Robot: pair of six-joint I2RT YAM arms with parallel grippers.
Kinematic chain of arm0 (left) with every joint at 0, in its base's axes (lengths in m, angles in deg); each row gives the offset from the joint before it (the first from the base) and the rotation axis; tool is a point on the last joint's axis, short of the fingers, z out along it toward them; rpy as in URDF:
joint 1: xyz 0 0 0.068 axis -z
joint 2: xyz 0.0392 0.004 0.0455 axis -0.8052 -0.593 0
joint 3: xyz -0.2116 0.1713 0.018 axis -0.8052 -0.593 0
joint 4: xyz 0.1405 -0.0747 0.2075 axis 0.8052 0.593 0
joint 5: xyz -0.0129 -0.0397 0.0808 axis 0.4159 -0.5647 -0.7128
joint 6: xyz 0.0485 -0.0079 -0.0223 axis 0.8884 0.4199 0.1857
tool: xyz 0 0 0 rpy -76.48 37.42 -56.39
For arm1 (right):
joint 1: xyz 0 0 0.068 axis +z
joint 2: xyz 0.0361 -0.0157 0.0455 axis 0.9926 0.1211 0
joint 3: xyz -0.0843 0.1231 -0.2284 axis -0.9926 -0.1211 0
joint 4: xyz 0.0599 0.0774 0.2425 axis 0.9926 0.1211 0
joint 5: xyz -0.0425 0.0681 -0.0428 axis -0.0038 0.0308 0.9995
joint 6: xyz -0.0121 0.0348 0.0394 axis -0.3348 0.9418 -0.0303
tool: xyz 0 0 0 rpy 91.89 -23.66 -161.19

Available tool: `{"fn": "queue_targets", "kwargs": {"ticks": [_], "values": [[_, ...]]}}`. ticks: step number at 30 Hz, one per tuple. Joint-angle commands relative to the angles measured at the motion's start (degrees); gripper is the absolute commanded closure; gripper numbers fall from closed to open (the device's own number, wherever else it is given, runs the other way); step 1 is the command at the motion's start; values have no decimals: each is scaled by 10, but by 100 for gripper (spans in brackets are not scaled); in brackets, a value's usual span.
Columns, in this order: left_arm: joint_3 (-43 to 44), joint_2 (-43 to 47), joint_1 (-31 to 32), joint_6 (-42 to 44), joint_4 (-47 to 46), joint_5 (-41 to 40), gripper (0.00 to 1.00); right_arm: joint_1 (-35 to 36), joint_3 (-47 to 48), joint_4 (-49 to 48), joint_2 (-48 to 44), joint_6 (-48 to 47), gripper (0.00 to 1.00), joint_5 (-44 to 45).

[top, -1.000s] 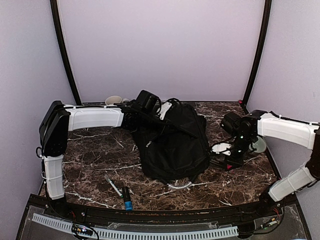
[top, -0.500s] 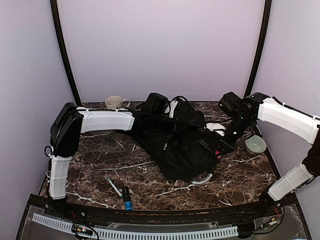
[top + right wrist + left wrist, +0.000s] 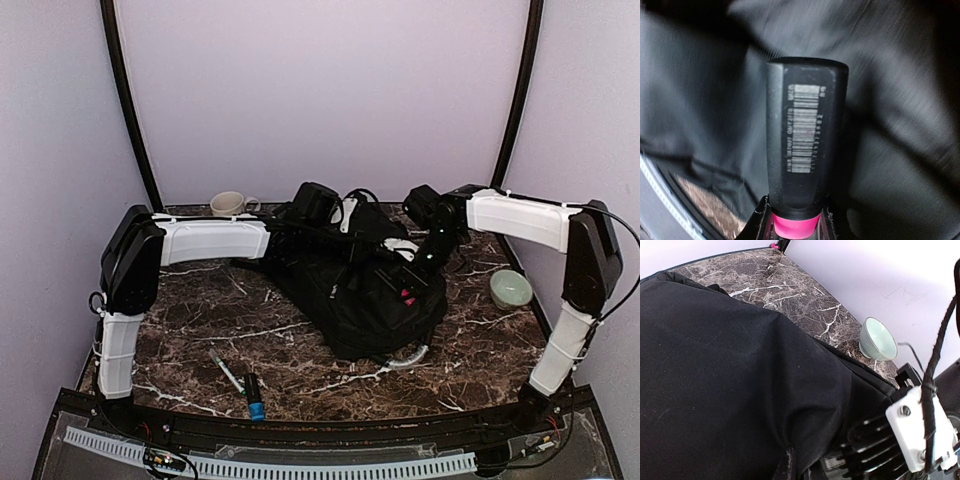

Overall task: Pack the student bag
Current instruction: Place the stationery in the student bag.

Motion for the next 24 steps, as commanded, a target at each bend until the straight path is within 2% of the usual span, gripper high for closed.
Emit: {"fn": "queue_targets", "kwargs": {"ticks": [1, 4, 7, 10, 13, 18, 24], "values": [[36, 28, 9, -10, -21, 21, 100, -3, 37, -69, 20, 50, 81, -30], [35, 30, 9, -8, -15, 18, 100, -2, 42, -102, 47, 67, 81, -55], [34, 30, 9, -2, -9, 14, 100, -1, 34, -129, 60, 71, 76, -97], [32, 31, 9, 10, -2, 13, 100, -3, 15, -147, 43, 65, 64, -113], [32, 31, 9, 25, 8, 9, 100, -3, -20, -167, 1, 51, 58, -119], [24, 35, 4, 42, 21, 11, 100, -4, -69, -171, -82, 9, 54, -107], [17, 40, -9, 54, 29, 50, 100, 14, -153, -179, -173, -123, 57, -81]]}}
